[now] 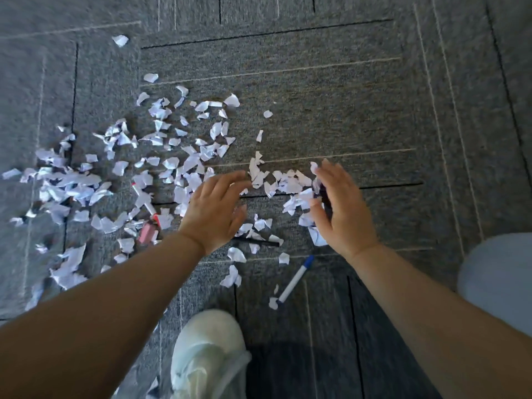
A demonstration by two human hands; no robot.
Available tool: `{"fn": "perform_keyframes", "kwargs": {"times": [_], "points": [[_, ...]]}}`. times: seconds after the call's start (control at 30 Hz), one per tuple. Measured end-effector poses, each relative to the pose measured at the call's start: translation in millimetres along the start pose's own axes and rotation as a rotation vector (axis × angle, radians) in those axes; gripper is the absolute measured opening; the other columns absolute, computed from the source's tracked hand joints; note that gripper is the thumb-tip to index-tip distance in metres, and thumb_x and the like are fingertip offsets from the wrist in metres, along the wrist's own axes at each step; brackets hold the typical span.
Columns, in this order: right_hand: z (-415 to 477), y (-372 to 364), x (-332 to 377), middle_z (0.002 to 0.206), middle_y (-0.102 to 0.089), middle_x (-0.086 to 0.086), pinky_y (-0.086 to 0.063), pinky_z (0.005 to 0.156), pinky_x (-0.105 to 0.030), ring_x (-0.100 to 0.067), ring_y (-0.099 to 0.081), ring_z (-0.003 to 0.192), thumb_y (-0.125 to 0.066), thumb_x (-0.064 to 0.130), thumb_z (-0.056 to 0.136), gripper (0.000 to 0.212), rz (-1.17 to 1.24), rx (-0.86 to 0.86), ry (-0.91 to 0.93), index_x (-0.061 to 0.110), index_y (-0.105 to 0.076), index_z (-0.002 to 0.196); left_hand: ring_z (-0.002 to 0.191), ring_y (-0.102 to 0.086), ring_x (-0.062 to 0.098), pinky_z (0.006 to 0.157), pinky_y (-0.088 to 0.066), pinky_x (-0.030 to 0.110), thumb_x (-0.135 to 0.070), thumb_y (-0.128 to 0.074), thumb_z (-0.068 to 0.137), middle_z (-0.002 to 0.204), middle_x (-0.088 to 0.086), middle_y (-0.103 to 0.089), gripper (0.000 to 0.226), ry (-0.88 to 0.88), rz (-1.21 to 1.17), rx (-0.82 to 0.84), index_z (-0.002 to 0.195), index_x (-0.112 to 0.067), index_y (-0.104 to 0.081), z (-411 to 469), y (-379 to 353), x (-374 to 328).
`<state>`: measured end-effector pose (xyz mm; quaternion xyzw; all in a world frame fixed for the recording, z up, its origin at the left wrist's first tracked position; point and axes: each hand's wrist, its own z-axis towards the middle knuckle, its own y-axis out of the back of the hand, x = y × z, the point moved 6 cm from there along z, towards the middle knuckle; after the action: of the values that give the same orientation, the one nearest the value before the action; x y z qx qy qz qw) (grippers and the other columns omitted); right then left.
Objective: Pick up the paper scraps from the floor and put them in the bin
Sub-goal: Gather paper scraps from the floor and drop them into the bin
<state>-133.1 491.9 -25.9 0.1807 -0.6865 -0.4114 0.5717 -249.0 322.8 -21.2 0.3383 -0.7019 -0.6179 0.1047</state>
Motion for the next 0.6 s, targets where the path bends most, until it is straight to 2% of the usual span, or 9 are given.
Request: {"fn": "perform_keyframes", "kwargs": {"times": [0.1, 0.2, 0.33, 0.47, 0.6], "points": [[-21.2, 2.9, 0.1, 0.149, -0.03, -0.009, -0.017, 0.112, -0.038, -0.028, -0.024, 0.139, -0.037, 0.046, 0.088, 0.06, -0.1, 0.025, 0.005, 0.012, -0.034, 0.138, 0.141, -0.008, 0.029, 0.113, -0.011, 0.054, -0.05, -0.039, 0.086, 0.153, 0.005, -0.012, 0.07, 0.075, 0.07, 0.085, 0.145, -0.02, -0.016, -6.9, -6.5, 7.6], [-33.7, 2.7, -6.4, 0.154, -0.017, -0.01, -0.017, 0.115, -0.045, -0.03, -0.012, 0.142, -0.047, 0.055, 0.084, 0.076, -0.191, 0.088, -0.079, 0.015, -0.022, 0.143, 0.139, 0.018, 0.028, 0.108, 0.001, 0.059, -0.064, -0.036, 0.083, 0.153, 0.0, 0.017, 0.083, 0.128, 0.134, 0.172, 0.145, -0.03, 0.008, -7.7, -6.5, 19.3], [-46.5, -5.2, -16.8, 0.156, 0.009, -0.009, -0.002, 0.117, -0.045, -0.026, 0.009, 0.142, -0.053, 0.062, 0.077, 0.101, -0.306, 0.202, -0.256, 0.017, 0.004, 0.147, 0.136, 0.026, 0.033, 0.103, 0.001, 0.066, -0.075, -0.04, 0.073, 0.151, 0.0, 0.025, 0.094, 0.184, 0.113, 0.198, 0.141, -0.039, 0.015, -7.4, 2.5, 33.5], [-37.5, -28.1, -13.3, 0.155, 0.015, -0.009, 0.0, 0.116, -0.045, -0.026, 0.013, 0.142, -0.048, 0.069, 0.074, 0.106, -0.318, 0.241, -0.243, 0.02, 0.013, 0.145, 0.134, 0.029, 0.037, 0.101, 0.0, 0.069, -0.079, -0.044, 0.067, 0.15, 0.001, 0.029, 0.103, 0.244, 0.086, 0.228, 0.139, -0.041, 0.02, -1.0, -8.6, 45.8], [-13.8, -29.9, -20.6, 0.154, 0.015, -0.012, 0.003, 0.113, -0.048, -0.034, 0.013, 0.141, -0.039, 0.077, 0.07, 0.107, -0.423, 0.193, -0.283, 0.021, 0.014, 0.145, 0.135, 0.025, 0.038, 0.104, 0.001, 0.065, -0.081, -0.04, 0.065, 0.15, 0.003, 0.028, 0.108, 0.207, 0.114, 0.246, 0.139, -0.034, 0.023, 13.9, -21.3, 40.1]]}}
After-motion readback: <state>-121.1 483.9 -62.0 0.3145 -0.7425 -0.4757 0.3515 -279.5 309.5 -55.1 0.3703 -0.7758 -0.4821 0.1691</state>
